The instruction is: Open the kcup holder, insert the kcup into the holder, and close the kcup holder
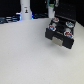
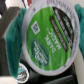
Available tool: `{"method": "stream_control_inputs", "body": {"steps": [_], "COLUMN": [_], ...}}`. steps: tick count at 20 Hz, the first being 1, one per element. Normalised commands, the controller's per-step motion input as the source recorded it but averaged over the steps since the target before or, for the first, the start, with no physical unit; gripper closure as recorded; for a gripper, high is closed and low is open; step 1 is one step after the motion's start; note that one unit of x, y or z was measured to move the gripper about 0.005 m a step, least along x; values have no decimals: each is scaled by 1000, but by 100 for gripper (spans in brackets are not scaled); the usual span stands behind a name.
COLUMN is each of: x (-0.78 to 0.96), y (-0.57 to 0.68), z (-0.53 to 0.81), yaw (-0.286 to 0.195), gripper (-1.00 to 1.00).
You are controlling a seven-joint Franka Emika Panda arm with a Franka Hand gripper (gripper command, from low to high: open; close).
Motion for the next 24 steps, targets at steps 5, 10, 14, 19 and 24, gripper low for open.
{"method": "stream_control_inputs", "body": {"steps": [5, 10, 14, 19, 24], "x": [134, 81, 351, 470, 245], "y": [126, 10, 336, 456, 188], "z": [36, 3, 219, 264, 84], "yaw": [3, 2, -7, -26, -15], "gripper": [100, 100, 100, 100, 100]}}
